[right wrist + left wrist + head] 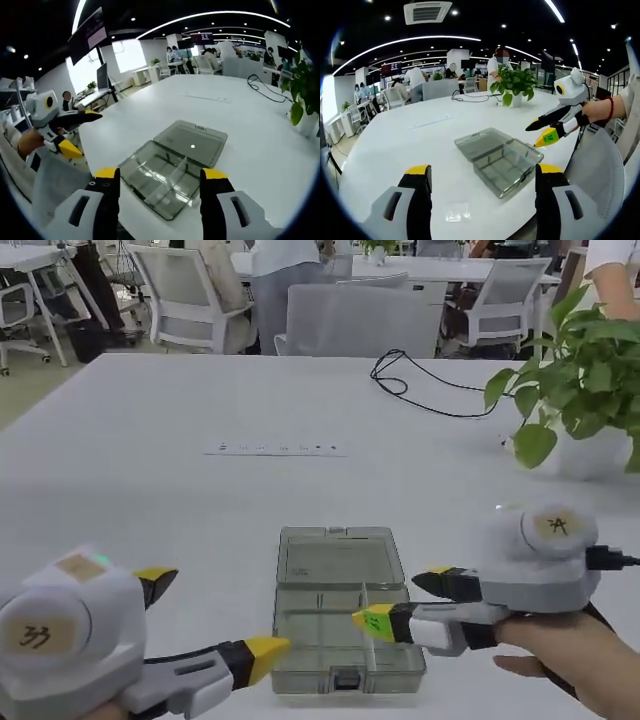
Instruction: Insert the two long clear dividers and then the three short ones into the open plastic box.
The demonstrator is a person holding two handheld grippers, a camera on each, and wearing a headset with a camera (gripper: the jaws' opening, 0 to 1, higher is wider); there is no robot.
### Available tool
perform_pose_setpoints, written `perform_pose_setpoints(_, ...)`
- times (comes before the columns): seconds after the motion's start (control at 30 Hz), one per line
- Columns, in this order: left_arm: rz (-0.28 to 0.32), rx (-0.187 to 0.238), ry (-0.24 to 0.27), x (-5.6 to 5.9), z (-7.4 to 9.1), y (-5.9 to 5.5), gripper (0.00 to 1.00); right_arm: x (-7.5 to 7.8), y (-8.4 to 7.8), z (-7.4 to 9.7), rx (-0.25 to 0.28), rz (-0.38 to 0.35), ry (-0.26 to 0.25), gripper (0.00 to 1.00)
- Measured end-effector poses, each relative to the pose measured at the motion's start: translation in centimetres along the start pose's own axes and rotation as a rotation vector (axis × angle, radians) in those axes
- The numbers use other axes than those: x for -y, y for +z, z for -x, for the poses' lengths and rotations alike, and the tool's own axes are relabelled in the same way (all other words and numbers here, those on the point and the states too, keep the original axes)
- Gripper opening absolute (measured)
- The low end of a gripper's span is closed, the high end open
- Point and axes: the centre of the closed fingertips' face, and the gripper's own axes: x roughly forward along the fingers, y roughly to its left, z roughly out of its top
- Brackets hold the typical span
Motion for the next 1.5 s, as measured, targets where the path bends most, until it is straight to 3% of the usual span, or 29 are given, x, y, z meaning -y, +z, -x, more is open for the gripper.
perform_pose_setpoints(0.2, 0.001, -0.020, 0.007, -0.1, 0.4, -0.5, 0.86, -0.1, -0.5, 0.8, 0.029, 0.028, 0.007, 0.74)
perform_pose_setpoints(0.5, -0.013, -0.077, 0.029, -0.4, 0.8, -1.7, 0.84, 0.5, -0.6, 1.8, 0.055, 0.041, -0.009, 0.75)
perform_pose_setpoints(0.8, -0.016, -0.129, 0.050, -1.1, 0.6, -2.4, 0.79, -0.1, -0.4, 2.3, 0.072, 0.075, 0.003, 0.76)
perform_pose_setpoints(1.1, 0.008, -0.271, 0.068, -2.5, -0.3, -4.6, 0.68, -0.3, -0.5, 2.5, 0.078, 0.085, 0.001, 0.77)
perform_pose_setpoints(1.37, 0.005, -0.332, 0.081, -3.5, -1.3, -6.0, 0.61, 0.0, -0.9, 2.6, 0.077, 0.073, -0.010, 0.76)
perform_pose_setpoints(1.5, 0.016, -0.376, 0.087, -3.9, -1.8, -7.5, 0.58, 0.3, -1.3, 2.7, 0.069, 0.059, -0.017, 0.75)
